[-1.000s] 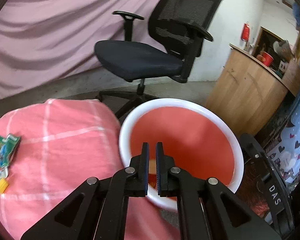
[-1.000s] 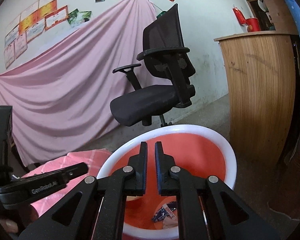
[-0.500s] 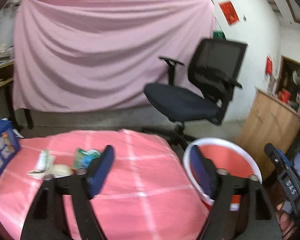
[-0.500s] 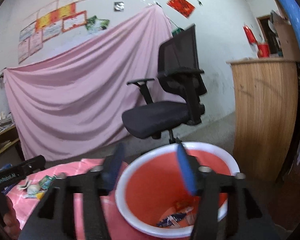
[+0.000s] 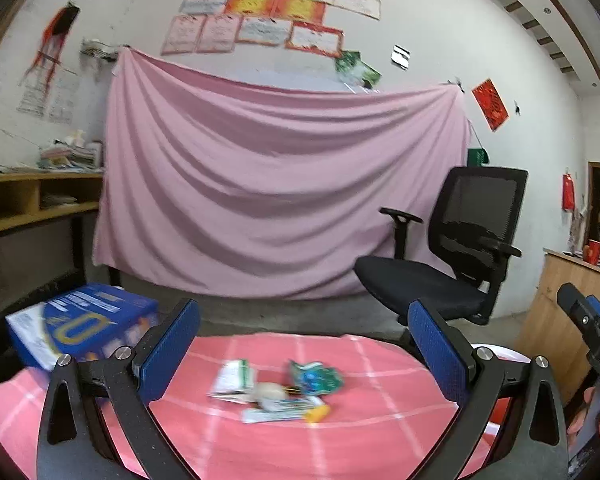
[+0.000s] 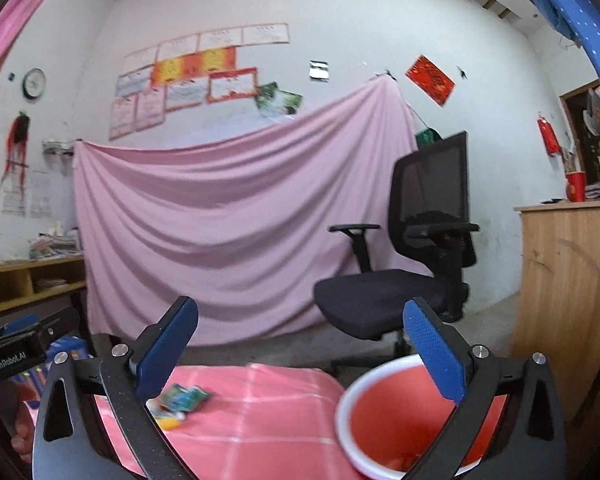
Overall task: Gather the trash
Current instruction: 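Move both grippers back over the remaining items on the table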
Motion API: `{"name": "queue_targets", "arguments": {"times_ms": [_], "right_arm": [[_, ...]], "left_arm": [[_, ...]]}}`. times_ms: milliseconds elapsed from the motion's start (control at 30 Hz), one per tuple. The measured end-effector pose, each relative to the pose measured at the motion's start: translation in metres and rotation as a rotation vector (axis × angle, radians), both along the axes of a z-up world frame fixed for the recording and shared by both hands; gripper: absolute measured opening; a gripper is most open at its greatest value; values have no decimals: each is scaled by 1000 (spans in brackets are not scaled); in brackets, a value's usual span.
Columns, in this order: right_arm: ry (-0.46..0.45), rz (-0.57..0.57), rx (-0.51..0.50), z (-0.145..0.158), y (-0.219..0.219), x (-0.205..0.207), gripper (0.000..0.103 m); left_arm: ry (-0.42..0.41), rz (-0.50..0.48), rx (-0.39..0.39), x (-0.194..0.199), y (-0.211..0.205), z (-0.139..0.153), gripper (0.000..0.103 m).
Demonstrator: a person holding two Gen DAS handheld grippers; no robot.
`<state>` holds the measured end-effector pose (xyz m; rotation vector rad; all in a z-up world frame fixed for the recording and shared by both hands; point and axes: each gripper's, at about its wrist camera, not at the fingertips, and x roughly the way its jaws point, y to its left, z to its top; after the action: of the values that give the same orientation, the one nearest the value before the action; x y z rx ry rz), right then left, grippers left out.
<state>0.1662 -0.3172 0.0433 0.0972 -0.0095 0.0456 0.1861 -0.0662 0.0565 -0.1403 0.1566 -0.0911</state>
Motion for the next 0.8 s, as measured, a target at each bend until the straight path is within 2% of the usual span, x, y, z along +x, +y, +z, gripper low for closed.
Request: {"name": "queue_targets", "arguments": {"times_ms": [233, 433, 700, 800], "right_arm": [[-28, 70, -29, -4, 41, -1, 103], [13, 130, -104, -20, 76, 12, 103], [118, 152, -150, -39, 93, 36, 103], [194, 165, -158, -44, 94, 50, 103]], "left_arm": [[-22, 67, 28, -20, 46, -11, 102], [13, 79, 97, -15, 58, -33, 102], [135, 49, 172, 22, 57, -61, 102], [192, 19, 203, 36, 52, -68, 101]]}}
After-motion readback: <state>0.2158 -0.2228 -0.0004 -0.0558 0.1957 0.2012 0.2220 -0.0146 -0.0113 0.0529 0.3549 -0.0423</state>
